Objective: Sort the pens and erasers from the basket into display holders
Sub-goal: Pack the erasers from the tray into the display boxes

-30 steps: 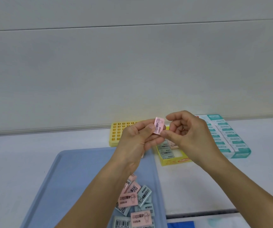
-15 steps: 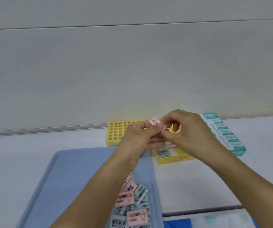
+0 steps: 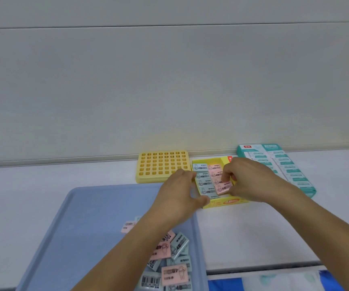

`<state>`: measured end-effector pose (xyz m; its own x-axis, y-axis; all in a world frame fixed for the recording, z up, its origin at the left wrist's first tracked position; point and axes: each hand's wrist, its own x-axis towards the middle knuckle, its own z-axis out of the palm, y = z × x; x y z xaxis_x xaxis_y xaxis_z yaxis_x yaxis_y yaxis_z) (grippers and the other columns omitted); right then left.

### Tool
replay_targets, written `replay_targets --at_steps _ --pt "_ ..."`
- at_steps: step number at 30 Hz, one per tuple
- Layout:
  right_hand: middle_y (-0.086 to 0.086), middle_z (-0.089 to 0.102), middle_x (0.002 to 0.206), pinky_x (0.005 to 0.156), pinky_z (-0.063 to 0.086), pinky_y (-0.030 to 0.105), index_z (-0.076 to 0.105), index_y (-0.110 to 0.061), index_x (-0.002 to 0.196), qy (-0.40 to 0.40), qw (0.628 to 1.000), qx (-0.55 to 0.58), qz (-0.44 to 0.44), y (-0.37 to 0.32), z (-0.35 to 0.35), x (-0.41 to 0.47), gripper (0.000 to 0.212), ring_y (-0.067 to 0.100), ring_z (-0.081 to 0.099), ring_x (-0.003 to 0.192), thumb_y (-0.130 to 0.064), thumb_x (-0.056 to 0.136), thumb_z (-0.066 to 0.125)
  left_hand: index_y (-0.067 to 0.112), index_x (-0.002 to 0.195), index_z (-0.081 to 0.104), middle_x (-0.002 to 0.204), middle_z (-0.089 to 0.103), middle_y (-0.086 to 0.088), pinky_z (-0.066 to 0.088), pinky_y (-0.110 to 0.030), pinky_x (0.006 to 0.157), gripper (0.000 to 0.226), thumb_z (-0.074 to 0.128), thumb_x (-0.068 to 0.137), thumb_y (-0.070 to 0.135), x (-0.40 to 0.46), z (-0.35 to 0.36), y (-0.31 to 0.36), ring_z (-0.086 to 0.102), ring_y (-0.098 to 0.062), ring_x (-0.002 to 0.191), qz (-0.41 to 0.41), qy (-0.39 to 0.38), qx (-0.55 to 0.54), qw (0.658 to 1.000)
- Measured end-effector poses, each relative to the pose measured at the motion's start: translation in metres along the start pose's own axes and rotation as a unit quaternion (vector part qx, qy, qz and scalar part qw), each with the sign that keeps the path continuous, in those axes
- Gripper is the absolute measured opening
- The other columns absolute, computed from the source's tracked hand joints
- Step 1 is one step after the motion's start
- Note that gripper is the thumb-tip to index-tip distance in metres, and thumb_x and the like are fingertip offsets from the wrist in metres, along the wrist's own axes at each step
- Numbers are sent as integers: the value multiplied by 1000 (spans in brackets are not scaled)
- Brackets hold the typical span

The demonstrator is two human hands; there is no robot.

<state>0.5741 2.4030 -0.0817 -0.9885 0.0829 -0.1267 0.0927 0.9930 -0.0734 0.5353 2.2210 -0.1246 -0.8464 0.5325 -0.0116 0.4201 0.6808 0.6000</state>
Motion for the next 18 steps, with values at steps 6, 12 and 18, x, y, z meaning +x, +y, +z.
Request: replay_targets --at_steps 6,12,18 --pt "-12 56 92 68 50 28 69 -29 100 3 1000 -12 5 -1 6 5 21 10 56 84 -26 80 72 25 140 45 127 48 7 43 -28 92 62 67 86 46 -3 1 -2 51 -11 110 26 0 2 1000" --pt "-10 67 92 66 44 26 75 -33 98 47 998 -46 8 -1 7 6 20 15 59 82 -39 79 73 24 140 47 127 49 8 44 -28 92 61 66 86 47 -3 2 -4 52 -11 109 33 8 8 999" --pt "-9 64 90 60 37 26 75 -31 88 56 996 -65 3 -1 14 7 11 16 58 80 -36 79 72 27 136 52 122 53 11 43 -25 88 60 69 83 50 -1 3 -8 53 -7 105 39 21 15 999"
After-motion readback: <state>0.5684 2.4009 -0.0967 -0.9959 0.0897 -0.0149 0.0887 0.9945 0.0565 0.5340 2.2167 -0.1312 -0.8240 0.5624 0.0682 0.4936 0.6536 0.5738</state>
